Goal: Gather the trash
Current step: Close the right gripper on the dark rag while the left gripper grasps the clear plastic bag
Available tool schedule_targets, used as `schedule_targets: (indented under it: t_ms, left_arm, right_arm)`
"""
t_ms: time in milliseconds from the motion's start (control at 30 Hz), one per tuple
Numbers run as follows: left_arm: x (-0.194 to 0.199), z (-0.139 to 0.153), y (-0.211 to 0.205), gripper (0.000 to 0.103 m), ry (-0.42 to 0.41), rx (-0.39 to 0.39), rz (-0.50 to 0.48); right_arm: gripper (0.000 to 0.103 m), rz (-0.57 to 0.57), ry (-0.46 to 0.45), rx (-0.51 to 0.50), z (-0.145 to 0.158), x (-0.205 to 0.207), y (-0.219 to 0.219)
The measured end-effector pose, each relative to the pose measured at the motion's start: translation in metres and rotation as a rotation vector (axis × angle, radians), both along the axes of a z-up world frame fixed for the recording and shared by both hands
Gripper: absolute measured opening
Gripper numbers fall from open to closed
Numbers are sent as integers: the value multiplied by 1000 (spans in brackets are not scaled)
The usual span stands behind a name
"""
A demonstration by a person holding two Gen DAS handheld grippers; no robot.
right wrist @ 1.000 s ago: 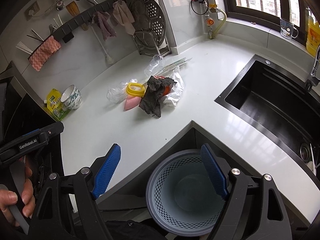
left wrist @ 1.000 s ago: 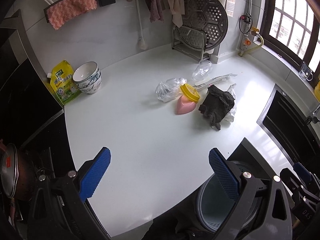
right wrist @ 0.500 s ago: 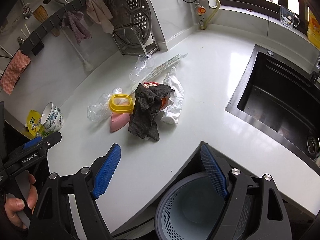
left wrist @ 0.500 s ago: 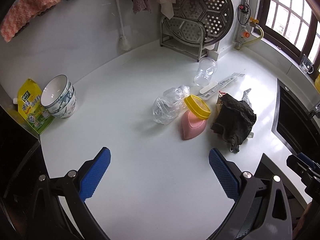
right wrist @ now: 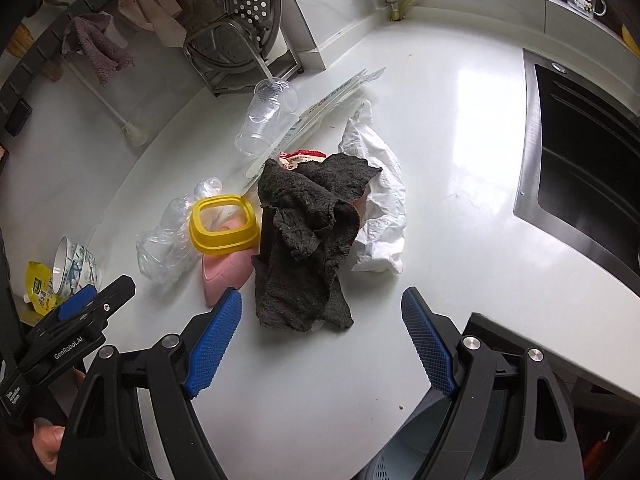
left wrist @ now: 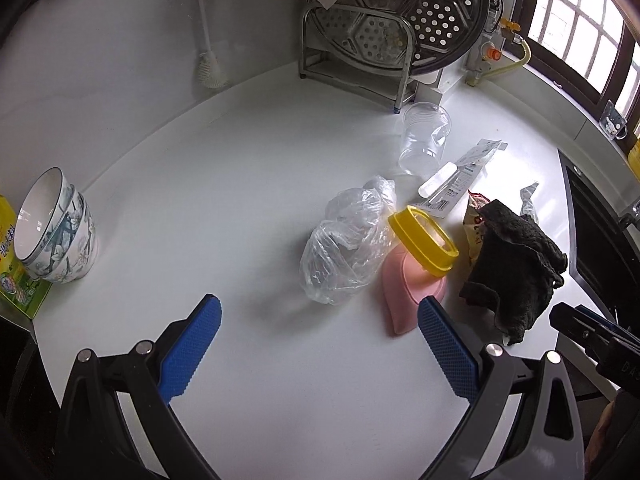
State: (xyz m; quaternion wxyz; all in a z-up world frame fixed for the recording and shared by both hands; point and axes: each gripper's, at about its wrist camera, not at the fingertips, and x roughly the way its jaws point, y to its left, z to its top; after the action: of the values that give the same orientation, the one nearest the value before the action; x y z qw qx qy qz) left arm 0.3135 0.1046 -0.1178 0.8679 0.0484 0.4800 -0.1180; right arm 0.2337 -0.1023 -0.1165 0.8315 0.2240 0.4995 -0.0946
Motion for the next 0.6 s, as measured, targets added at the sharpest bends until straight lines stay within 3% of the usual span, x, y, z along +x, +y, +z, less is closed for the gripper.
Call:
schedule_targets:
  t_ms: [433, 600]
  left_arm:
    - [33, -28, -8, 97, 13, -13, -53]
    - [44, -37, -14, 97, 14, -8, -49]
  right_arm:
    - [78, -79, 34, -39, -24, 17, 5]
    - [55, -70, 48, -26, -28, 20, 5]
